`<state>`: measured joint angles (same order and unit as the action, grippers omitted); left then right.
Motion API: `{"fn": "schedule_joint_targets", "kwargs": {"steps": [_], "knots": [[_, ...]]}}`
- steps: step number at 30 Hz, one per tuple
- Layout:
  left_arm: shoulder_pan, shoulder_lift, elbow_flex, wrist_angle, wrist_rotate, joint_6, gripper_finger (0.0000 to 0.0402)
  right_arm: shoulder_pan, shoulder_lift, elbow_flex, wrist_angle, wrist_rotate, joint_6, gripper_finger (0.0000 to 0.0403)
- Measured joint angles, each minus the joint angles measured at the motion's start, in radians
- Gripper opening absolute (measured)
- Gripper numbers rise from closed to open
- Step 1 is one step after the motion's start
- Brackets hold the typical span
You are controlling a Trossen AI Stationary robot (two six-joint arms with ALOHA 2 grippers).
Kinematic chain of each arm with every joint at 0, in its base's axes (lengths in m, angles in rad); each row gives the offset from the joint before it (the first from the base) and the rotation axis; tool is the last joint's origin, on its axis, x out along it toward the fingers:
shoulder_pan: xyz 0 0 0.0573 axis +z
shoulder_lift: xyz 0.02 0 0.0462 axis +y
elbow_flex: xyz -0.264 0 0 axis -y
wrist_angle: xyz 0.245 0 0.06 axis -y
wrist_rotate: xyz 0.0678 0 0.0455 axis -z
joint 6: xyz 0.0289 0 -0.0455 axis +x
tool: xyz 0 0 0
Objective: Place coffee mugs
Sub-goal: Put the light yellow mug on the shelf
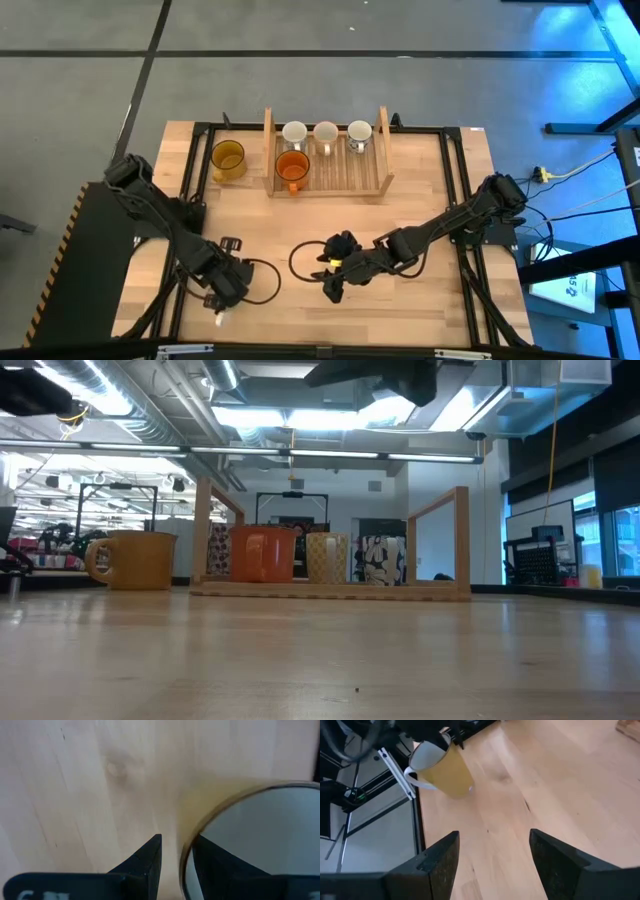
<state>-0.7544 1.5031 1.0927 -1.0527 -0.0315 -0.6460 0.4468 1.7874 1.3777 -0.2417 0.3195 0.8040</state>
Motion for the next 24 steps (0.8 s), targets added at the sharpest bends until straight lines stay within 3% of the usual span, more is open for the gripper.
{"fn": "schedule_joint_targets", "kwargs": {"steps": [6,13,17,24], "knots": [[0.0,0.079,0.0,0.0,0.0,0.003,0.0099,-0.001,0.0,0.0,-0.002,0.001,-0.001,0.0229],[0.008,0.107,0.0,0.007,-0.001,0.006,0.0018,-0.001,0.0,0.0,-0.002,0.001,-0.02,0.0229],[0.028,0.098,0.027,-0.025,0.004,-0.001,0.0017,0.023,-0.034,-0.002,-0.036,-0.015,-0.022,0.0229],[0.134,0.081,0.275,-0.177,-0.024,0.063,0.0017,0.148,-0.129,0.0,-0.269,0.208,-0.007,0.0229]]}}
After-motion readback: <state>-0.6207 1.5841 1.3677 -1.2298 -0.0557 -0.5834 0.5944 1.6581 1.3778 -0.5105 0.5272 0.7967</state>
